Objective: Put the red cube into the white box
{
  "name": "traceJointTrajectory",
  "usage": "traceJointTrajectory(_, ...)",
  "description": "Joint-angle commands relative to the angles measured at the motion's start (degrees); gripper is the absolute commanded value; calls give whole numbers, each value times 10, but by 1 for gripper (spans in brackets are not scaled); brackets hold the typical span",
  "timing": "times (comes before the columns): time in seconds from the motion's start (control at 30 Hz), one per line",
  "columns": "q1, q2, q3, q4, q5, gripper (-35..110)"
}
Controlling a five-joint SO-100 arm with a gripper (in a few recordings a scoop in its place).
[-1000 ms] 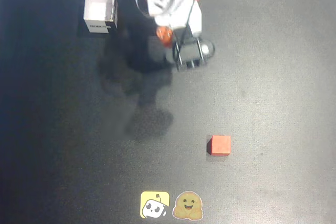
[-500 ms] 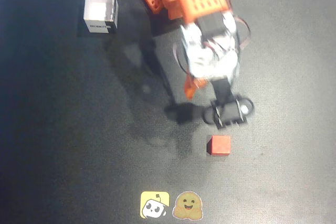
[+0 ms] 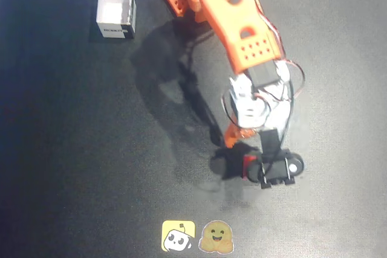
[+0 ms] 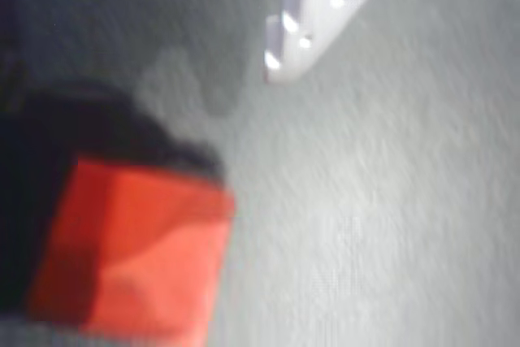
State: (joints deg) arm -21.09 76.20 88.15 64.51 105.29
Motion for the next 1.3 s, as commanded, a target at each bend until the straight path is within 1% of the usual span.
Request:
traceJointTrajectory(0.0, -6, -25, -45, -22, 18, 28)
traceJointTrajectory(0.1, -11, -48, -50, -56, 33, 28)
traceJointTrajectory(0.37, -10, -108, -118, -58, 62, 27)
traceJointTrajectory(0.67, 4, -140, -134, -68, 75, 19)
traceJointTrajectory(0.73, 11, -143, -131, -70, 73, 14)
traceJointTrajectory(0.8, 18, -145, -125, -81, 73, 1)
traceJointTrajectory(1.03, 25, -139, -116, -76, 117, 0)
traceJointTrajectory(1.17, 26, -110, -110, -66, 168, 0)
traceJointTrajectory(1.27, 43, -47, -69, -63, 215, 0)
